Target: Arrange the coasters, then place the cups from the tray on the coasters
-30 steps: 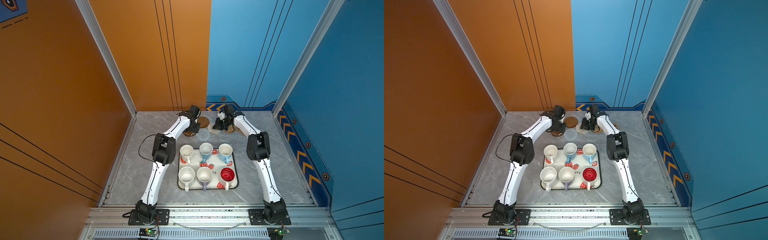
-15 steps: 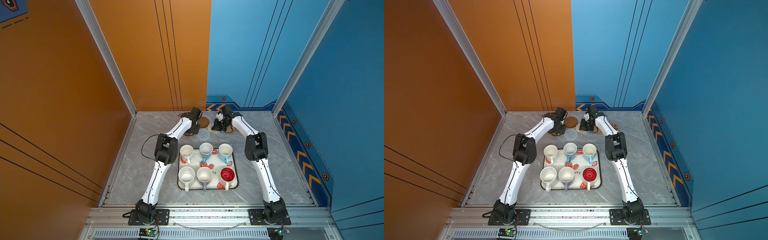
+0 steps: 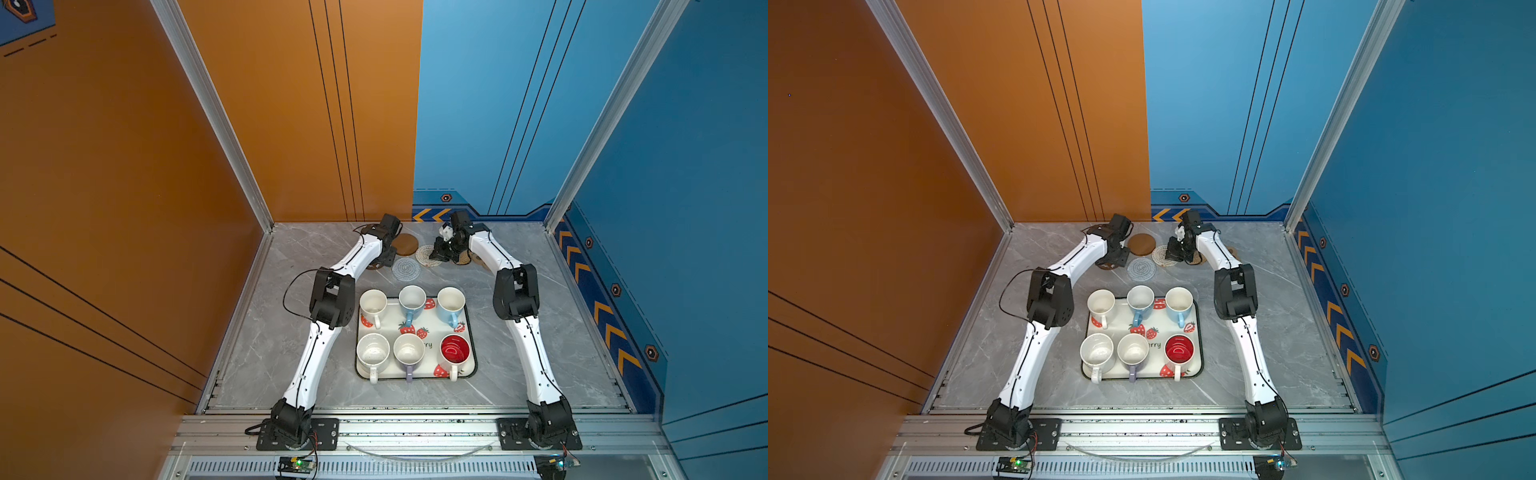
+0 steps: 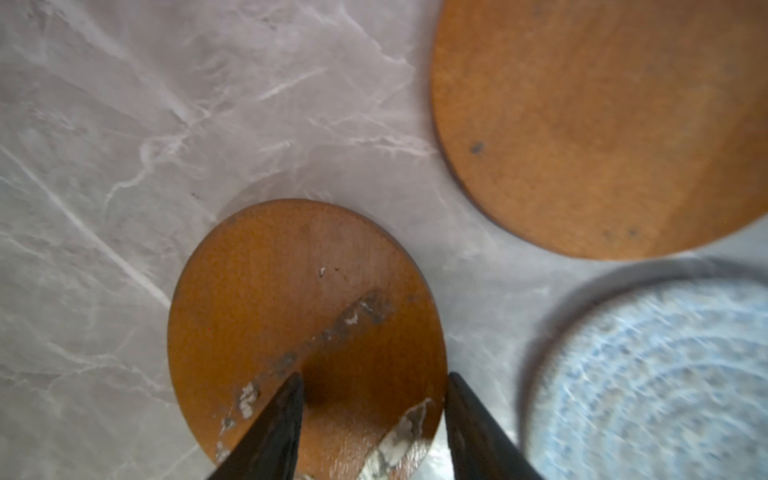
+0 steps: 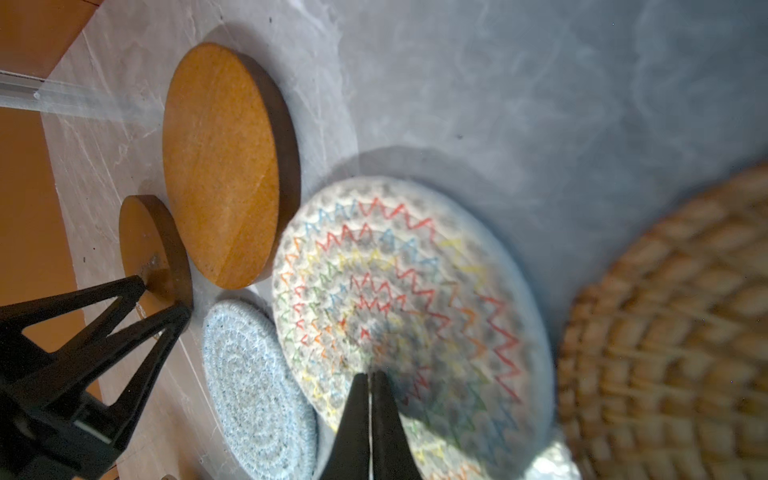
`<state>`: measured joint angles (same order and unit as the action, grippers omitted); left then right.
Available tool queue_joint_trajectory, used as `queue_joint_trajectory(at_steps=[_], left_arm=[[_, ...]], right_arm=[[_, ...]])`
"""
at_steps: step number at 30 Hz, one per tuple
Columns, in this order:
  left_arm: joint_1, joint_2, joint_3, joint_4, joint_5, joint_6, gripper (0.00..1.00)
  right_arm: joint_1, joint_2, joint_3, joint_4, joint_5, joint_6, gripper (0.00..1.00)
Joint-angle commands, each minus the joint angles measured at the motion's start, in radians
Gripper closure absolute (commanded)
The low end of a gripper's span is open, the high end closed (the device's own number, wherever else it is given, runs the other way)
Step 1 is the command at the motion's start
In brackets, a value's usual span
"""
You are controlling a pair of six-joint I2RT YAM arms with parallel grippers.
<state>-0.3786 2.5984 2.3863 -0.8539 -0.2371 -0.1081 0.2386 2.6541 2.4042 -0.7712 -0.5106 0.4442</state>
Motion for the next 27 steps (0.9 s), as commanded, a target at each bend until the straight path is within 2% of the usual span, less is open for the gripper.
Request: queue_joint_trajectory(at_steps=[1,12,27], left_arm=[[0.032,0.047,0.034,-0.026,-0.027,0.021,0.45],[0.077,0.066,0.082,-0.026,-0.034,0.047,0.45],[0.090,0.094,0.134,-0.026,-0.044,0.041,0.44]], right_arm=[[-0.017,0.038,0.022,-0.050,0.042,-0.006,1.00],[-0.049,0.038,0.023,-0.063,0.070,-0.010,1.00],[-0.098,0.052,0.030,-0.061,0.106,0.002,1.00]])
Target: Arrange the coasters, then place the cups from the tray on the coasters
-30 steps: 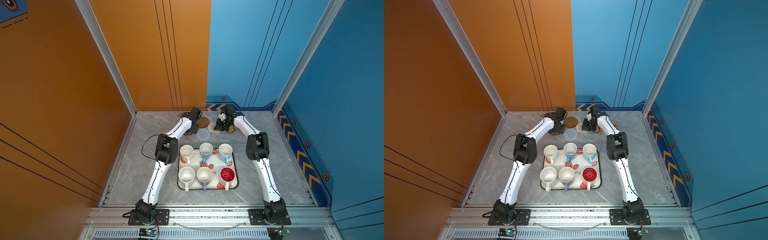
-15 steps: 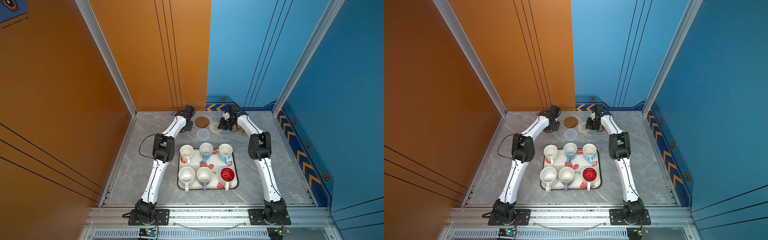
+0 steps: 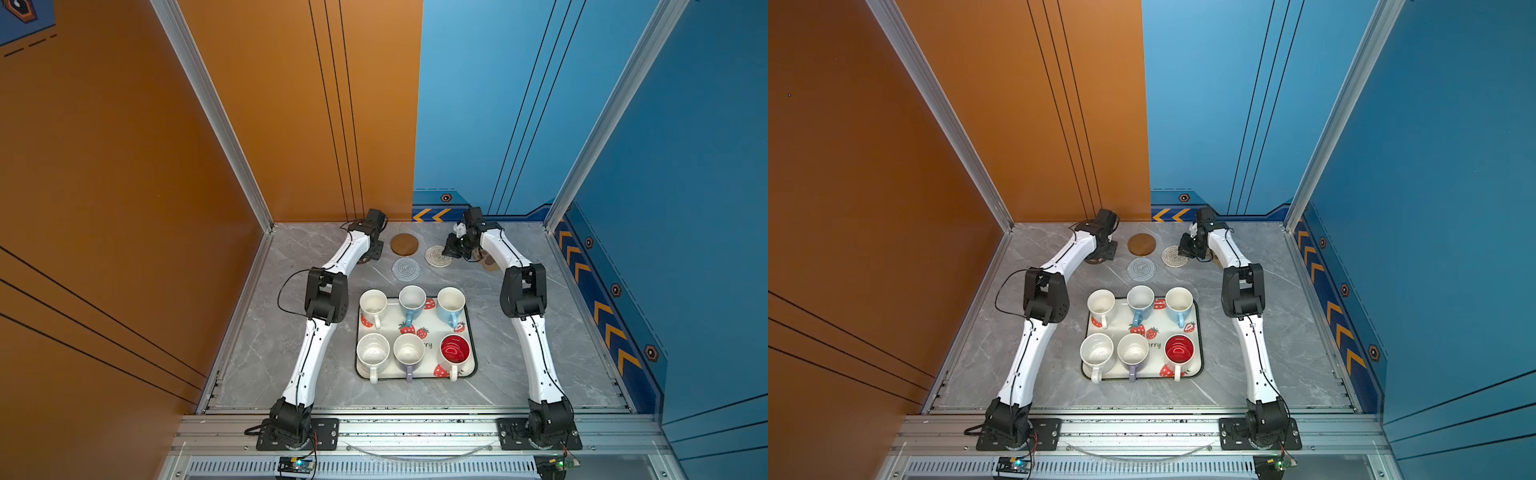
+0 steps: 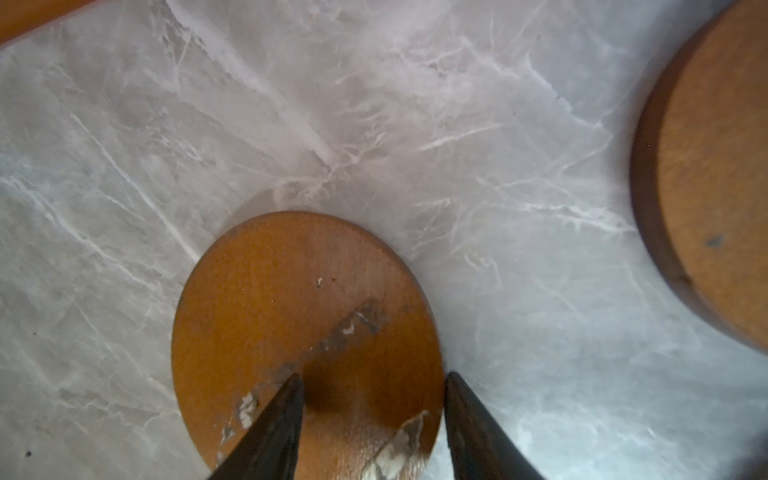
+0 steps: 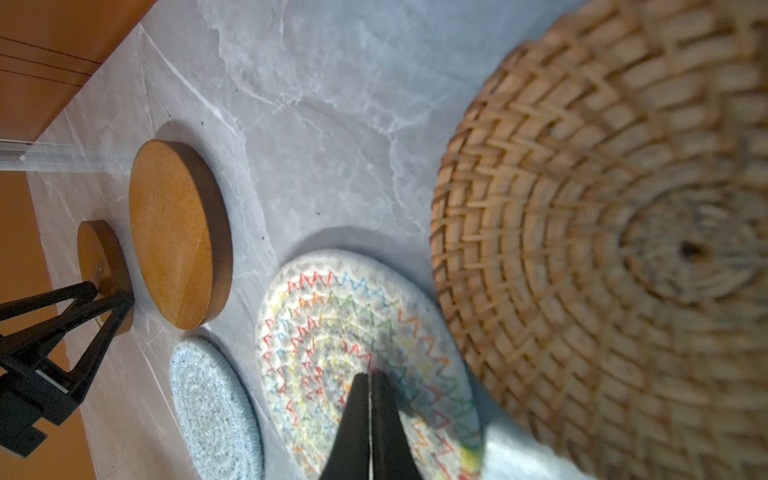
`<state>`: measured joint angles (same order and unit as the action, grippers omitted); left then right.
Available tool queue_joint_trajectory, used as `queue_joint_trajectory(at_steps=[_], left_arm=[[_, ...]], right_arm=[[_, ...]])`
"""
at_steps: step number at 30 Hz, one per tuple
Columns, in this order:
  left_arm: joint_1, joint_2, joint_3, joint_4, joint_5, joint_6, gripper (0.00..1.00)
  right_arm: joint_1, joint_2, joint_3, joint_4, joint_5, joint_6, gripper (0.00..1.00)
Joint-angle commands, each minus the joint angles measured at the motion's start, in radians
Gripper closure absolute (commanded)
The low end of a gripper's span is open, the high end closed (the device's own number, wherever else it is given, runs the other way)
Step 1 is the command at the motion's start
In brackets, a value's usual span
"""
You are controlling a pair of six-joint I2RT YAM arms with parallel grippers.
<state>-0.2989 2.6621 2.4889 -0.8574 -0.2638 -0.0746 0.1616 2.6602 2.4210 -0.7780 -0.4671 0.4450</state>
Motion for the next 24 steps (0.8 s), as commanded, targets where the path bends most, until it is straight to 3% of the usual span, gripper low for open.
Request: queue_joint_trajectory(at_steps=[1,16,24], left_arm=[[0.012,0.030,0.037,-0.023,-0.018,0.008,0.44],[-0.030,-0.049,0.145,-0.023,0.028,-0.001,0.41],[-0.081,-0.066,0.126,-0.023,0.288,-0.061,0.53]], right_arm=[[-0.024,0.047,0.015,-0.054,0.062,0.003,1.00],[-0.006,-0.041,0.020,0.100,-0.057,0.076,1.00],[0.058,-0.058,0.061,0.178,-0.116,0.127,1.00]])
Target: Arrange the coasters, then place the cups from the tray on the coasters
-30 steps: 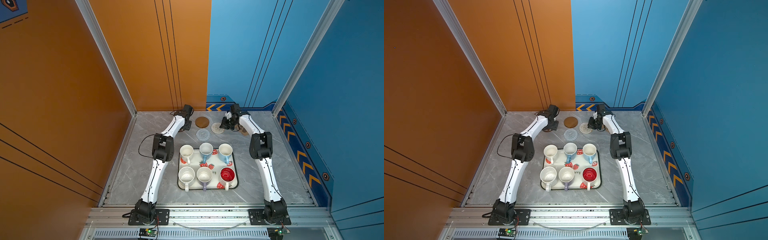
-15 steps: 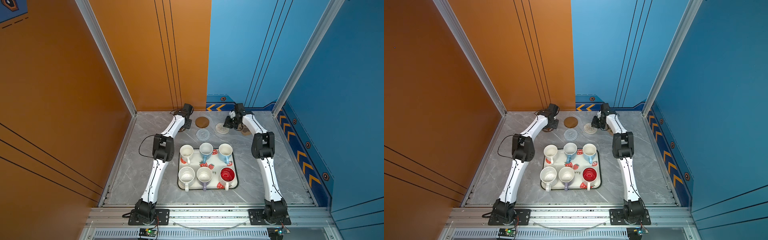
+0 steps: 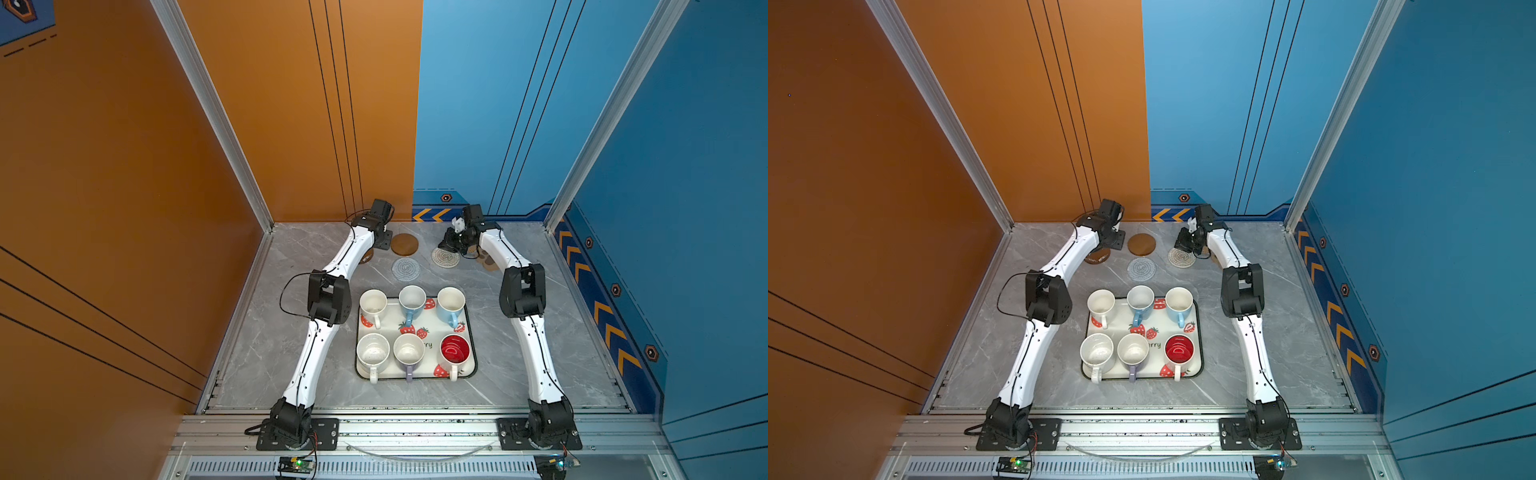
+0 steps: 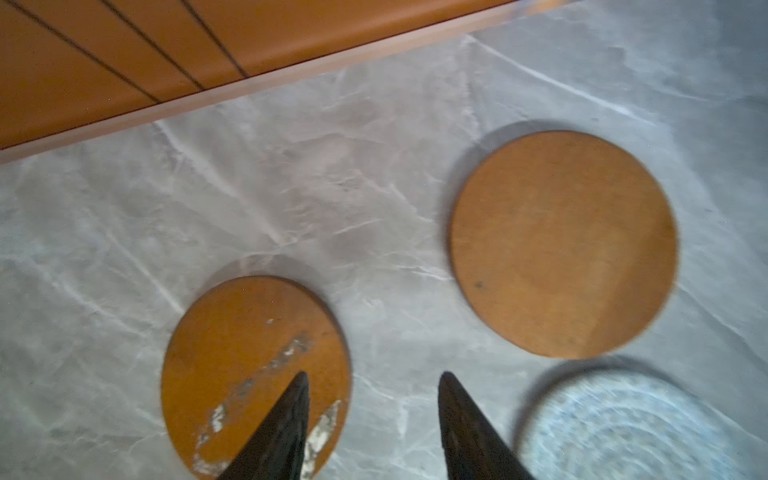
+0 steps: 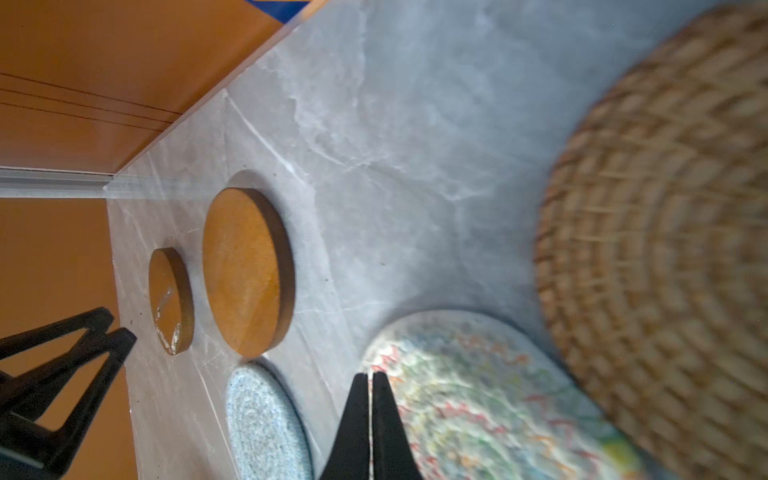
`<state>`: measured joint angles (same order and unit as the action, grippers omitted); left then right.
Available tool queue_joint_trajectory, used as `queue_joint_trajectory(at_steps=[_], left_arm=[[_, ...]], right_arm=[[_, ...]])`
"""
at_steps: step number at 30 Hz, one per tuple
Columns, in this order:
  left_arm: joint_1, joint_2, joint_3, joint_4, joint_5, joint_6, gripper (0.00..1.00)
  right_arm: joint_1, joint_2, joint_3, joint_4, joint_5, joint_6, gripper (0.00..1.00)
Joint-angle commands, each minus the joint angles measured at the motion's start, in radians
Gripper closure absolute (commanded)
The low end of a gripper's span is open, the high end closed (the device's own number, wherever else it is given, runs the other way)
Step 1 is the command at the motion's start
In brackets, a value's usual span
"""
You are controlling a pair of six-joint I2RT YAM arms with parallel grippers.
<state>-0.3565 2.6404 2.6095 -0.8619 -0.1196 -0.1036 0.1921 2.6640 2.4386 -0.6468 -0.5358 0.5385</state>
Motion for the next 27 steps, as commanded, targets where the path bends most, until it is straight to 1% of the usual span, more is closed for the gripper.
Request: queue_joint_trajectory(at_steps=[1,8,11,13,16,18,24,27], left_arm=[[-0.028,-0.039,0.005,-0.018,0.168,-0.035,0.56],[-0.066,-0.042,-0.079,-0.019,0.342,-0.008,0.77],[-0.071,-0.052,-0.141,-0.026,0.378,0.003,0.89],[-0.073,-0.058,-0.179,-0.029,0.386,0.005,0.93],[-0.074,-0.060,-0.211,-0.032,0.382,0.012,0.94],[-0.074,-0.055,-0.212,-0.047,0.357,0.014,0.95],[-0.063,-0.033,-0.207,-0.114,0.235,0.036,0.97],[-0.042,-0.026,-0.209,-0.121,0.196,0.029,0.97]], right_arm=[[0.032,-0.060,0.045,0.053,-0.055,0.041,1.00],[0.038,-0.062,0.043,0.064,-0.067,0.053,1.00],[0.034,-0.068,0.036,0.062,-0.074,0.055,1.00],[0.028,-0.077,0.022,0.064,-0.074,0.054,1.00],[0.024,-0.092,-0.001,0.064,-0.072,0.049,1.00],[0.023,-0.100,-0.014,0.064,-0.072,0.046,1.00],[0.024,-0.119,-0.036,0.064,-0.074,0.041,1.00],[0.025,-0.119,-0.039,0.064,-0.078,0.040,1.00]])
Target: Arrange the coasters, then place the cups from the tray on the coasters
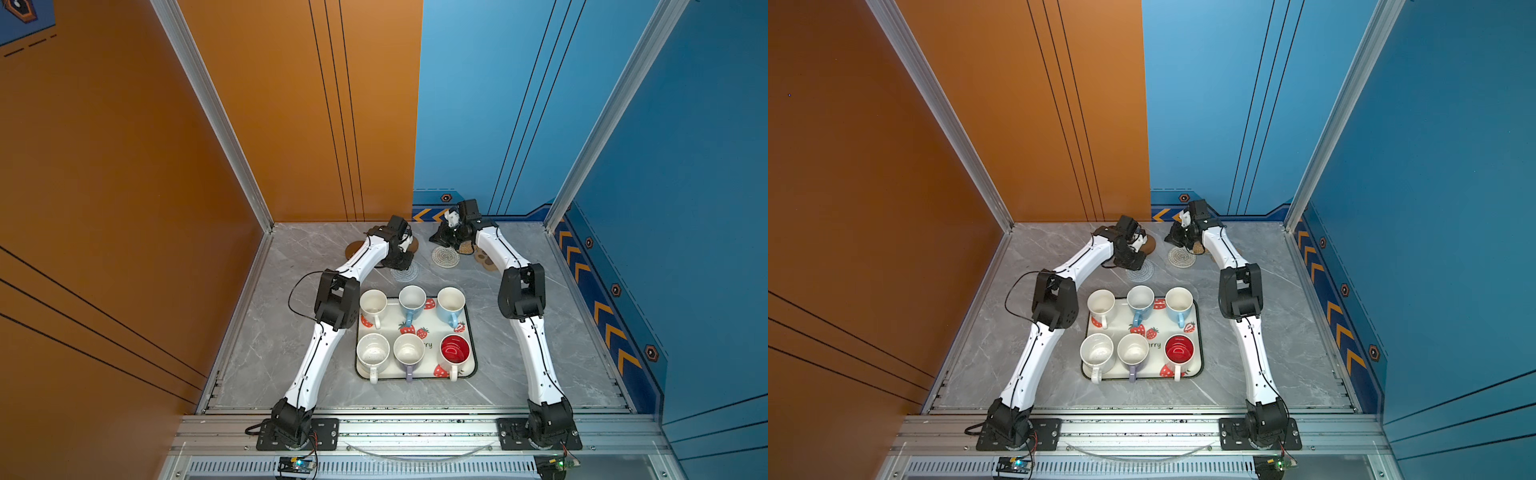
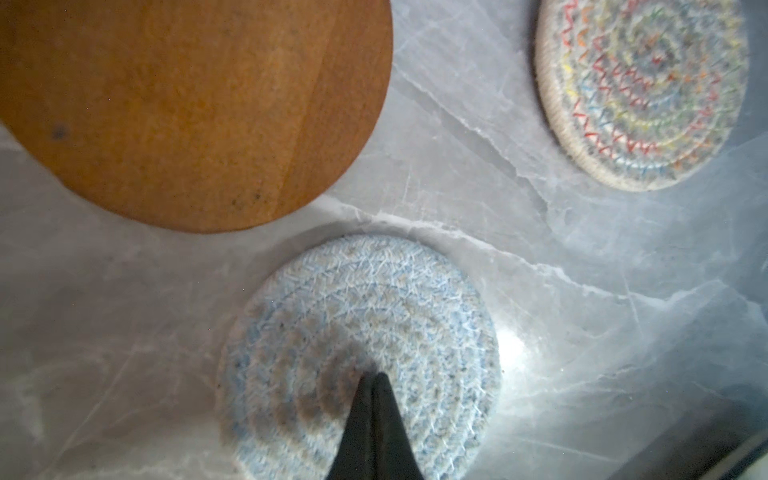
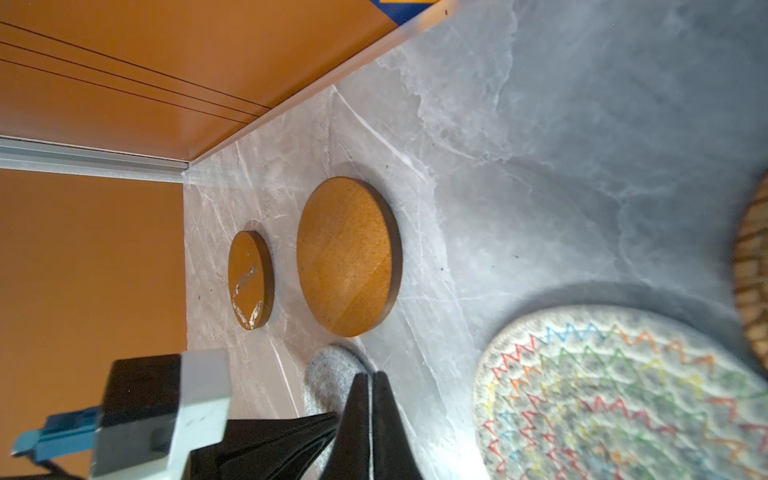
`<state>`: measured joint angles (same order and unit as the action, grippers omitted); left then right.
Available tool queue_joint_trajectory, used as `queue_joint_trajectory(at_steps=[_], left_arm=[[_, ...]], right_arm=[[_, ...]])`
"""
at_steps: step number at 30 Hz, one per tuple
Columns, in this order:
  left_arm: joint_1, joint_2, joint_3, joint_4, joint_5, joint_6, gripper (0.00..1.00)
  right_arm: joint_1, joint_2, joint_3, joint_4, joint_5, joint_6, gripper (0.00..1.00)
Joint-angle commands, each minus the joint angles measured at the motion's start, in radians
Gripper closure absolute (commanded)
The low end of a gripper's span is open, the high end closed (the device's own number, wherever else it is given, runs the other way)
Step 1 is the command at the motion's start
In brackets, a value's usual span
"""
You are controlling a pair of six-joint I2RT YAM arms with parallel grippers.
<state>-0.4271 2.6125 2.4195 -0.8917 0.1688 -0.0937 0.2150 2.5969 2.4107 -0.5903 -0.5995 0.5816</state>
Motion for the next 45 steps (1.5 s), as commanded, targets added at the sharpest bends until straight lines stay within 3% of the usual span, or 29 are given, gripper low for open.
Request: queue_joint_trajectory(at_steps=[1,27,34,40,42,45], left_arm=[[0.037,0.007,-0.015,-0.091,-0.095,0.013,0.97],[0.166,0.141,0.223,-0.088,-0.086,-0.108,0.95],[0.157,0.080,0.254,-0.076,-0.072,-0.141,0.85],[0.139,0.039,0.247,0.055,-0.056,-0.202,0.76],[0.139,0.048,0.242,0.129,-0.046,-0.245,0.66],[0.145,0.077,0.246,0.215,-0.031,-0.319,0.62]], right_arm=[[0.004,-0.052,-0.012,0.007,-0.015,-0.002,1.00],[0.006,-0.048,-0.024,0.011,-0.029,-0.002,1.00],[0.008,-0.041,-0.023,0.041,-0.039,0.015,1.00],[0.012,-0.010,-0.016,0.088,-0.052,0.054,1.00],[0.012,0.005,-0.017,0.118,-0.063,0.078,1.00],[0.014,0.029,-0.016,0.174,-0.084,0.117,0.90]])
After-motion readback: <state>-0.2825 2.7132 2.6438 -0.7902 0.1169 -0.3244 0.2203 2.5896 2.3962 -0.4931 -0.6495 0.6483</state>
